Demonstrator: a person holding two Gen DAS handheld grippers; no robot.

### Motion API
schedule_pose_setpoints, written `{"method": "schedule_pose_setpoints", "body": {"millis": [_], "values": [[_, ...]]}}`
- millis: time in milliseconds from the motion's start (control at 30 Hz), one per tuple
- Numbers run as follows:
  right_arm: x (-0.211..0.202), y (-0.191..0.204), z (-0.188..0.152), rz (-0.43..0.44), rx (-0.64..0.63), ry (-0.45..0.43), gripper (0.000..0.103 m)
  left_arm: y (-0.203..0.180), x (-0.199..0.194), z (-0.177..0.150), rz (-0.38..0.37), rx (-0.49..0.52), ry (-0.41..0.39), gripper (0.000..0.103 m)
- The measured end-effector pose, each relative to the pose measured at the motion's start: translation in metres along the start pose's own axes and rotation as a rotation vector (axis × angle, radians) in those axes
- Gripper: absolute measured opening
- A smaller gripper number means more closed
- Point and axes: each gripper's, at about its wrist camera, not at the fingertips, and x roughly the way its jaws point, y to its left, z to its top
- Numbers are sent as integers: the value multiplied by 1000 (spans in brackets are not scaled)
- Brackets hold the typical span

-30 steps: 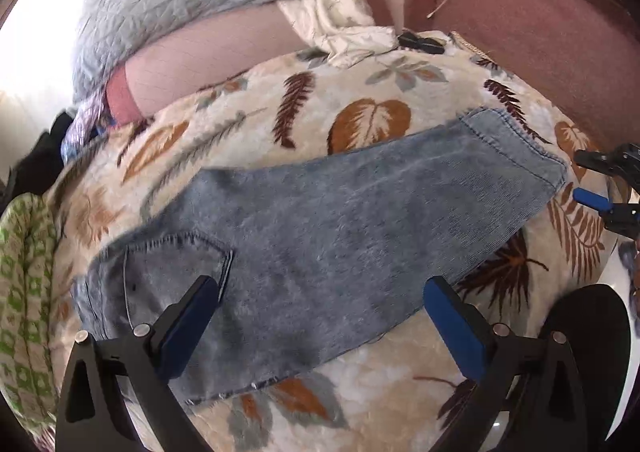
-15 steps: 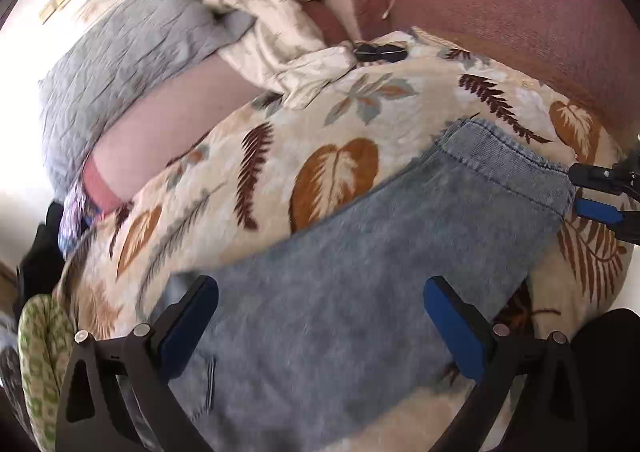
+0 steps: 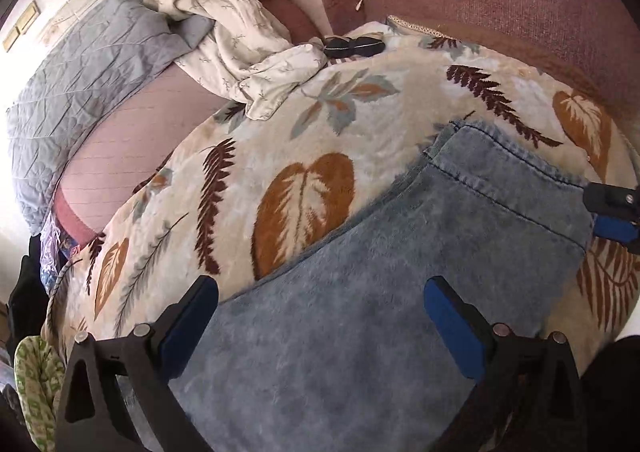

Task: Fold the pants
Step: 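Withdraw the right tool and bring the left tool to the folded leg end, then close the left tool on the folded leg edge while the right tool grips beside it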

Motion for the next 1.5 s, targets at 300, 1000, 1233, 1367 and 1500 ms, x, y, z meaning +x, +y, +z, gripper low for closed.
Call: {"method": "schedule_pose_setpoints", "body": {"millis": [300,1000,1233,1367,1500], "values": [[7,-4,4,9,10,15,64,-10,22,16,-3,18,13,102],[15,-12,10,73,25,50,66,-41,60,82,-183,102,43,102],[15,-16,11,102,31,54,66,-58,74,104,-269,171,49,102],[14,-19,12,113,32,56,66,-65,82,109,-288,203,47,102],[15,-18,12,115,29,58,66,-72,85,113,-338,222,31,102]]}}
